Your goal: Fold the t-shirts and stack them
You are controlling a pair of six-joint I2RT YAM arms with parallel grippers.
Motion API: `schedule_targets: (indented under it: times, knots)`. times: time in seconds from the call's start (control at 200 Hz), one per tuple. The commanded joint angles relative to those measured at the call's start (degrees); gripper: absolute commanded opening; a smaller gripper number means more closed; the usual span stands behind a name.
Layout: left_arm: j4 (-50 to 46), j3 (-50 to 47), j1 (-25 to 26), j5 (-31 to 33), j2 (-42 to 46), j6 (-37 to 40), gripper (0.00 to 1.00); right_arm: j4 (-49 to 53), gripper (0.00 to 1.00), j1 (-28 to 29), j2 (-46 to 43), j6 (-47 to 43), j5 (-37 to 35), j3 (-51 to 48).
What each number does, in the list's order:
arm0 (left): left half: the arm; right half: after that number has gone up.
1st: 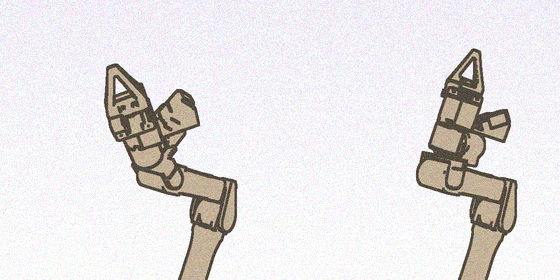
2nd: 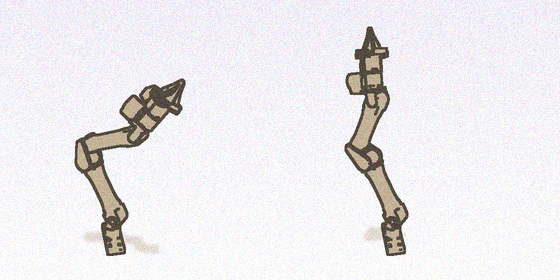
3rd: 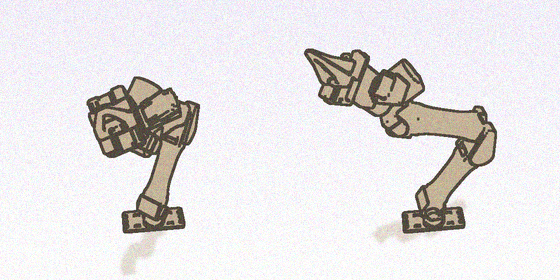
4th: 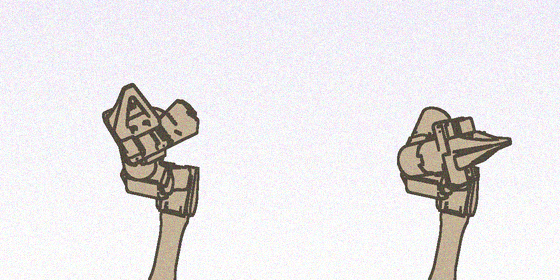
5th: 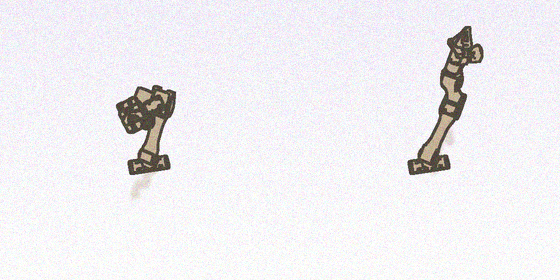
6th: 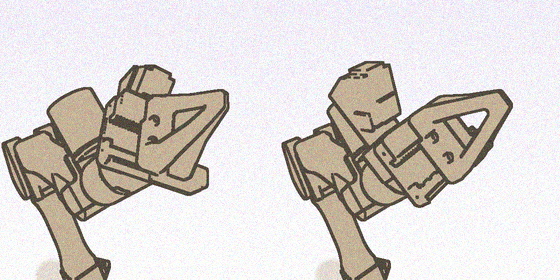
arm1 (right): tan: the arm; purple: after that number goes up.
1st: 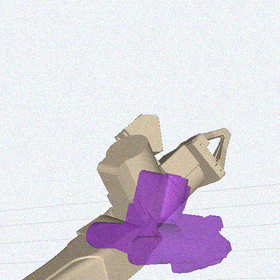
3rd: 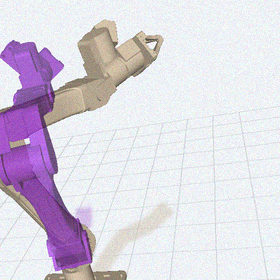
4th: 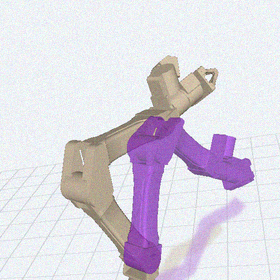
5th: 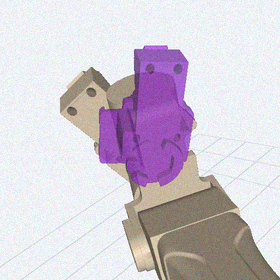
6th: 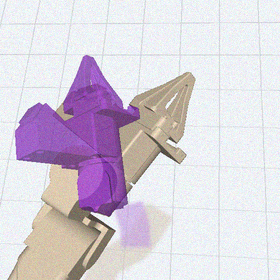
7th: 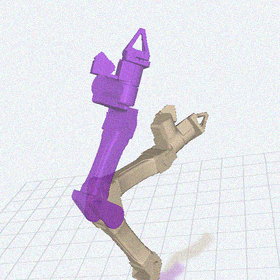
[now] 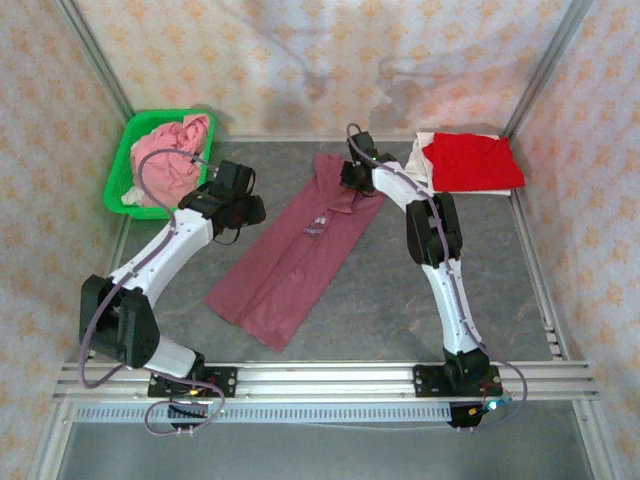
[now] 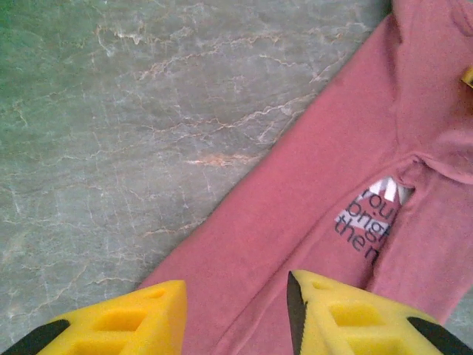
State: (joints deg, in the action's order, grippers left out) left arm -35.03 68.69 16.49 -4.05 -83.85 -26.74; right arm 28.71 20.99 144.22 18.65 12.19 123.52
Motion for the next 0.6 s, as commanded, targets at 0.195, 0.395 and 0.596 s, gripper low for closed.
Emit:
schedule_targets:
  times: [0.195,0.395,0.596]
  knots:
    - [0.36,-4.56,-0.23,0.98,-7.51,2.60,0.40,-1.10,0.31,-1.79,-5.73,4.86,6.31,-3.04]
    - [5.41,-3.82,-0.23,2.00,-14.21,4.12,0.39,-1.91,0.35,-2.67,-5.83,7.77,6.11,-5.90]
    - [6.05,-2.25,-0.23,1.08,-19.99,4.12,0.38,-4.73,0.27,-2.87,-4.48,9.71,9.27,-6.37]
